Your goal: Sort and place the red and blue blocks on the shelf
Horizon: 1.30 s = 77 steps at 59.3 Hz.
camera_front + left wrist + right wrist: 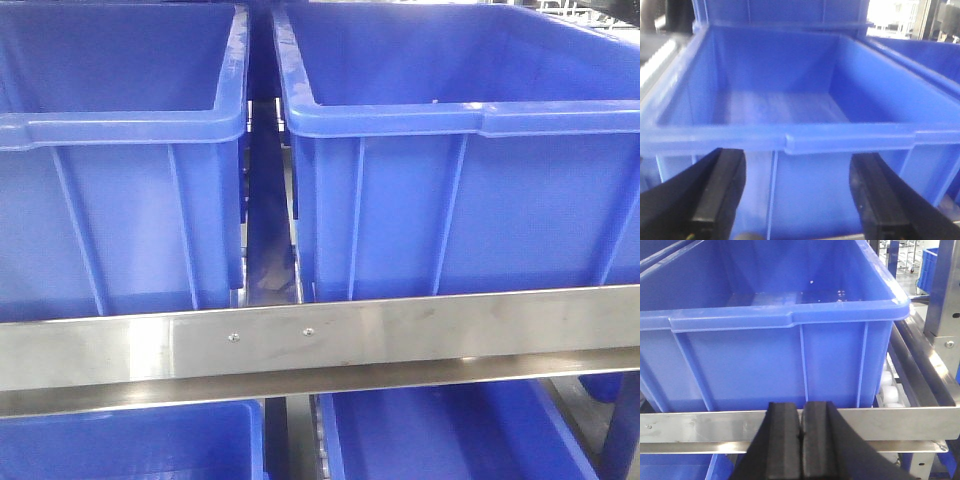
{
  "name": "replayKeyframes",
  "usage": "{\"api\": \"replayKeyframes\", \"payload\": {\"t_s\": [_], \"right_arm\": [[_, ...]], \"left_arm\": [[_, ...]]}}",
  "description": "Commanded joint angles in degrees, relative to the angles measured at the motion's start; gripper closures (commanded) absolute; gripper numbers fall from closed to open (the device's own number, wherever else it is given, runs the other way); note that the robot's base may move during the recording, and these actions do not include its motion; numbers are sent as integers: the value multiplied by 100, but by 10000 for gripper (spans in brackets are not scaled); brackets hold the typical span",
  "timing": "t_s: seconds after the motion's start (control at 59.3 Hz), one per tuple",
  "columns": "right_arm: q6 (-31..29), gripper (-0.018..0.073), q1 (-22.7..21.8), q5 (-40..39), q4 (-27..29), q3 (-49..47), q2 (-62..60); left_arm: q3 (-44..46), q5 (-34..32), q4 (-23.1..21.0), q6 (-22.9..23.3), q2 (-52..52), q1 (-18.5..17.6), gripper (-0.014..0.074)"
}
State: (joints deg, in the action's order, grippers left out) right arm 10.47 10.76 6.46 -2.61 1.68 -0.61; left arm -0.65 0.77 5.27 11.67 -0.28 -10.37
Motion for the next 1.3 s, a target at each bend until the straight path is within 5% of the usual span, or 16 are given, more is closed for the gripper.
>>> {"api": "replayKeyframes", "payload": {"t_s": [0.0,1.281], "right_arm": [[-57,501,-16,-474,-59,-111,-108],[-57,501,-16,-474,-59,-111,-108]], "left_arm": [[-197,-574,51,-56,-126,5,468],[-197,-574,51,-56,-126,5,468]]}}
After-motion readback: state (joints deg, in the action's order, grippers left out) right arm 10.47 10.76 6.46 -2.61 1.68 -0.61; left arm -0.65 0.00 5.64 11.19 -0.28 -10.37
